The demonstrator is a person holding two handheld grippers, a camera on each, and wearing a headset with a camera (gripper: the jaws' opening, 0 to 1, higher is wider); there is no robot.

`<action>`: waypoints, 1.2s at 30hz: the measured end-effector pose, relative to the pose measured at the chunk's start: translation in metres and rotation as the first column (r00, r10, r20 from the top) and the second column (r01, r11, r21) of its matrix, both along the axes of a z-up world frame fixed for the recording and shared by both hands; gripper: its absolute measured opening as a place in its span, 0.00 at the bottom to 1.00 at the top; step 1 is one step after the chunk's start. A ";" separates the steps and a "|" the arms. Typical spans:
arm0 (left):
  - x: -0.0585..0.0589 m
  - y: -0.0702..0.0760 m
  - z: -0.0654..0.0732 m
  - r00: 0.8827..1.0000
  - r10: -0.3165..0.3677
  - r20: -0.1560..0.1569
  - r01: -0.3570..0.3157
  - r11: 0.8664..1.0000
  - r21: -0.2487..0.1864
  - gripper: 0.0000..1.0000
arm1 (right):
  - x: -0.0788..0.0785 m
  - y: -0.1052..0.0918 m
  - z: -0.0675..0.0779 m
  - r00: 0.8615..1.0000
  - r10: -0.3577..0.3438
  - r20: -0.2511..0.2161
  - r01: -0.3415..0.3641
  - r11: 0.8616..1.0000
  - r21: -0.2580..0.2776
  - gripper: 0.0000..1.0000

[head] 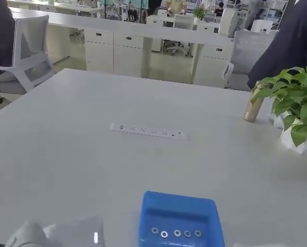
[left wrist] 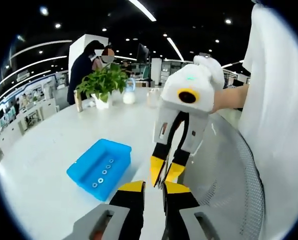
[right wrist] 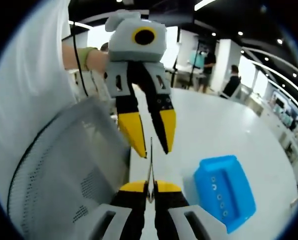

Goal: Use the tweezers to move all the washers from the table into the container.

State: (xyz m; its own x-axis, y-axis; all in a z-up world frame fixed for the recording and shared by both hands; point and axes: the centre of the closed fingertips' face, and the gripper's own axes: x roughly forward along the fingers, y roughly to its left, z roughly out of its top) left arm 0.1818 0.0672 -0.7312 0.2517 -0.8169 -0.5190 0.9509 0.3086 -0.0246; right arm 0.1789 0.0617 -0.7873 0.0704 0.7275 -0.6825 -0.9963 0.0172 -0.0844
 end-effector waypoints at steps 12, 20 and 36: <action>-0.013 -0.022 -0.006 0.993 -0.111 0.039 0.106 0.988 0.114 0.01 | -0.003 -0.010 -0.019 1.000 0.008 0.005 -0.007 0.996 -0.085 0.01; -0.006 -0.023 -0.005 0.996 -0.079 0.030 0.076 0.993 0.091 0.02 | -0.003 -0.012 -0.022 1.000 0.021 0.014 -0.020 0.994 -0.112 0.01; 0.006 -0.021 -0.022 0.996 -0.090 0.015 0.086 0.983 0.165 0.00 | 0.014 -0.019 -0.034 0.999 -0.032 0.027 0.035 0.993 -0.116 0.04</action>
State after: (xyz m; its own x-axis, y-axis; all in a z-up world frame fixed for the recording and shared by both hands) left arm 0.1874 0.0458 -0.7534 0.1955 -0.7408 -0.6426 0.9742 0.2219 0.0406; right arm 0.1932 0.0426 -0.8210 0.1116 0.6400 -0.7602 -0.9928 0.0388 -0.1131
